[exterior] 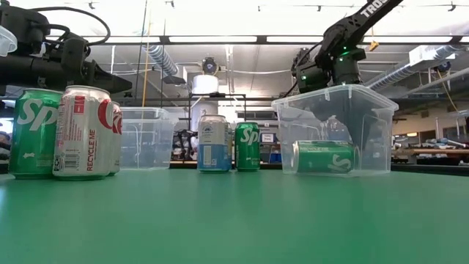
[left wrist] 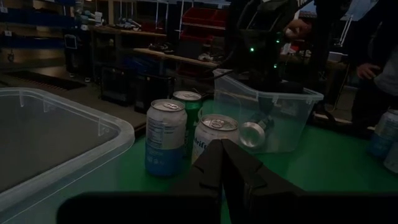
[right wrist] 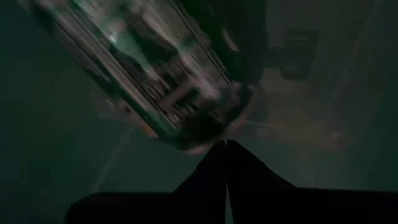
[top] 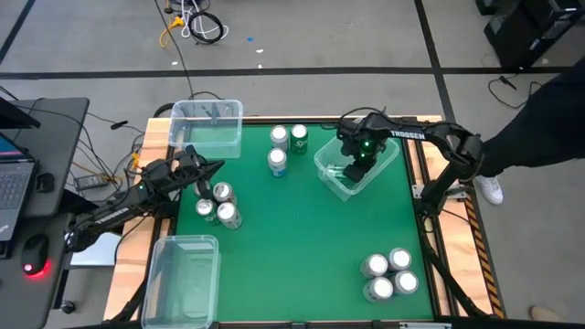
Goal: Sort soda cans
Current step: Put the green soda can into the top right transparent bin
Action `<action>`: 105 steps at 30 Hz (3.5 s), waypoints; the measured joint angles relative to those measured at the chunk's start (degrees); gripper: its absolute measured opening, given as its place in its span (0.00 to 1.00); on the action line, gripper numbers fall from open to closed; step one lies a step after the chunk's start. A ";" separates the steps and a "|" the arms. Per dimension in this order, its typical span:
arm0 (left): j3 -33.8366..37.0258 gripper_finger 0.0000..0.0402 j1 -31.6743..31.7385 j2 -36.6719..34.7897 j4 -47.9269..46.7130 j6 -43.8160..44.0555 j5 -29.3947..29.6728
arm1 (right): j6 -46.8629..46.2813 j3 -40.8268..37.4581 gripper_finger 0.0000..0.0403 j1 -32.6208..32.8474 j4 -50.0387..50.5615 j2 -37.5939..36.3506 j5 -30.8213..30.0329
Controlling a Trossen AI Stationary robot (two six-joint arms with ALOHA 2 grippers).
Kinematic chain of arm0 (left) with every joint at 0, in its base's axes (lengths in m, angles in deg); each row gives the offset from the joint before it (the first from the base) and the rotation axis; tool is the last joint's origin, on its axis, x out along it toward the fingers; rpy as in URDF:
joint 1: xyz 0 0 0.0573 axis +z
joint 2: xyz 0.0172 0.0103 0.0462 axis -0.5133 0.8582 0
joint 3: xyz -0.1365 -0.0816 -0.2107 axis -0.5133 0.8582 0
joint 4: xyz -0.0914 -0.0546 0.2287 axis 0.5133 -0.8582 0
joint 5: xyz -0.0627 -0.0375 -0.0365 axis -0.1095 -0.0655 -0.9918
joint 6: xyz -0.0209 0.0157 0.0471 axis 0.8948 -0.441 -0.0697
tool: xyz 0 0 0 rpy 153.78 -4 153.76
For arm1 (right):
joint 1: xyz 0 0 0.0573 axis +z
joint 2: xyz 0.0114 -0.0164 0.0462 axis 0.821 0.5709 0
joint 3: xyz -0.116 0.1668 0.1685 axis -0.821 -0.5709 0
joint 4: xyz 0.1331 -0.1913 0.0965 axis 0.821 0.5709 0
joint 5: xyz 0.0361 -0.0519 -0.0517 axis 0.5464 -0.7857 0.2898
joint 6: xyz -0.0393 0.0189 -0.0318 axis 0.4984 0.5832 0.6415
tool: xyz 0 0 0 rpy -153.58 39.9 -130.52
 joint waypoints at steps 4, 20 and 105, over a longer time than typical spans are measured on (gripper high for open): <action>-0.01 0.02 -0.01 -0.01 -0.02 0.02 0.00 | -0.02 -0.02 0.00 -0.04 -2.90 -0.02 3.00; 0.01 0.02 -0.01 -0.01 0.00 0.02 0.00 | 0.05 0.02 0.00 0.02 -11.33 -3.47 7.35; -12.69 0.00 -3.92 28.51 10.70 -1.95 -13.55 | 18.43 5.99 0.22 13.80 16.87 -13.57 -3.74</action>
